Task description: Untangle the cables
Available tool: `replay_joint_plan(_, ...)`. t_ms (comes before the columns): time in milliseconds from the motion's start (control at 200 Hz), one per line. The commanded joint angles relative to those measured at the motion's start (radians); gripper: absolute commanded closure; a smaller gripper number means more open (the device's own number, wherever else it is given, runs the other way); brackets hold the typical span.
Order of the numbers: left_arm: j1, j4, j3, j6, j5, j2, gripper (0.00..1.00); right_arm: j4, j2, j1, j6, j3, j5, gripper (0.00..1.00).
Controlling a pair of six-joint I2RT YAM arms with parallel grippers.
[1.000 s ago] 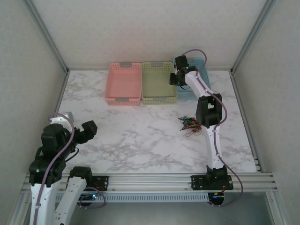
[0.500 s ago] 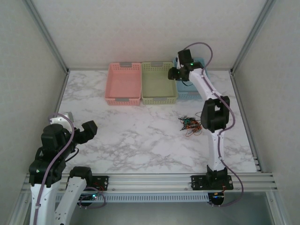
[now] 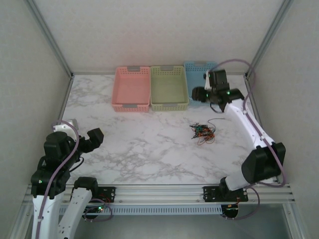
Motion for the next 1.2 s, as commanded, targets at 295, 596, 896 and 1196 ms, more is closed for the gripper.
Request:
replay_joint_plan(295,0.013,0.021,-0.010,0.004,0.001,-0.011,0.02,-0.036,-0.084,0.011,0.070,-0.334,-0.042,0.46)
replay_joint_plan(596,0.024,0.021,-0.012,0.001,-0.012,-0.043,0.01,0.015,0.117,0.011,0.026,-0.271,-0.040,0.54)
replay_joint_plan(896,0.046,0.026,-0.012,0.005,-0.002,-0.013,0.02,0.052,0.132,0.095,0.017,-0.274,-0.077,0.99)
replay_joint_plan(1196,0.079,0.032,-0.011,0.011,0.008,0.014,0.02,0.052,0.098,0.264,0.071,-0.232,-0.162,1.00)
